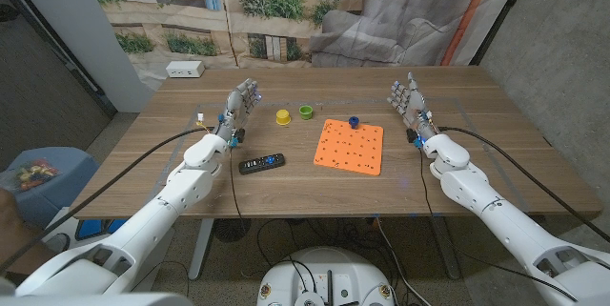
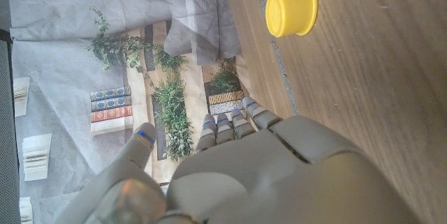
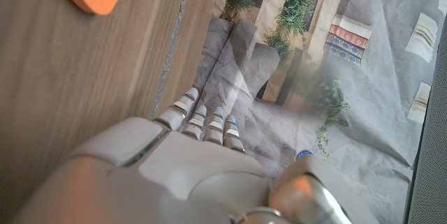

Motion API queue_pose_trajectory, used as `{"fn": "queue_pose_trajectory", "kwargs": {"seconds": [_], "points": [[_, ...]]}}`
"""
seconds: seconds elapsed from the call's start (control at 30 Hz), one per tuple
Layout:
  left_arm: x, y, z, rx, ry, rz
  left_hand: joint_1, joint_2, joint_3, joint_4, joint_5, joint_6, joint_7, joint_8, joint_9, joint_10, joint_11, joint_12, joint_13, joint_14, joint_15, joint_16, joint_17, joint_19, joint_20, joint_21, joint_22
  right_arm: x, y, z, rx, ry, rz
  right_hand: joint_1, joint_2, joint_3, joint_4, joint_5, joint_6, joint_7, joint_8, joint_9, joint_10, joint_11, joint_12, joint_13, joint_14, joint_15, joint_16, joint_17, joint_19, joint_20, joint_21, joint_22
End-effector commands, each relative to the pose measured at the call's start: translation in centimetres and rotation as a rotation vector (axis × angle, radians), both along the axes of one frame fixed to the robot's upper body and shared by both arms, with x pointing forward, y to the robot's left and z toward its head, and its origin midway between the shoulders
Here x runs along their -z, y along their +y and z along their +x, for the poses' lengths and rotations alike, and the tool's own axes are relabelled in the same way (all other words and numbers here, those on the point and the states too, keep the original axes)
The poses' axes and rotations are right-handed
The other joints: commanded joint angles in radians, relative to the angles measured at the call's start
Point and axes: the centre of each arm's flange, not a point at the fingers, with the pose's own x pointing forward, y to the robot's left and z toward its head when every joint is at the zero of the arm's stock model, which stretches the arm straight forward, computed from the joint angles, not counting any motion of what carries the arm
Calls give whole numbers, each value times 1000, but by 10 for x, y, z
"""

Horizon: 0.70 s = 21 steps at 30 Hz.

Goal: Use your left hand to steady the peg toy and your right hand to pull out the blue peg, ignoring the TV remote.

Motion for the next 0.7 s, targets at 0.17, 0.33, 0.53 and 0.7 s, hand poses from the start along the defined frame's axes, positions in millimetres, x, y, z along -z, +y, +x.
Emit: {"fn": "queue_pose_trajectory", "kwargs": {"seconds": [0.17,0.33,0.53,0.7], "points": [[-18,-3,-28,-9,-28,86,5,73,7,-3,7,13,-1,5,2,10,2,5,4,3,-10,6,1,12,-52,7,5,3,6,-2,-10,-27,-3,-3,16,1,4,8,13,1,8,4,12,-4,8,1,-6,-31,4,-2,2,-22,7,3],[-19,-8,-43,-26,-22,105,7,73,8,-5,7,14,-1,5,2,12,1,5,4,4,-11,5,1,12,-52,6,5,0,3,0,-23,-21,-17,-3,17,2,4,10,13,2,8,3,11,-4,7,1,-7,-29,4,-4,2,-23,8,2],[-22,-17,-58,-41,-27,151,9,74,10,-8,7,20,-4,6,2,16,-1,6,4,8,-11,5,0,14,-53,6,5,-2,-3,0,-18,-29,-33,-2,18,4,3,12,13,3,9,3,11,-4,8,0,-9,-28,4,-7,1,-23,8,2],[-28,-22,-70,-59,-21,217,13,75,12,-13,7,25,-9,7,2,22,-4,7,4,14,-14,6,-1,19,-53,7,5,0,-8,-1,-25,-33,-27,-2,19,5,2,13,14,4,9,3,13,-4,9,0,-9,-28,4,-9,1,-23,8,2]]}}
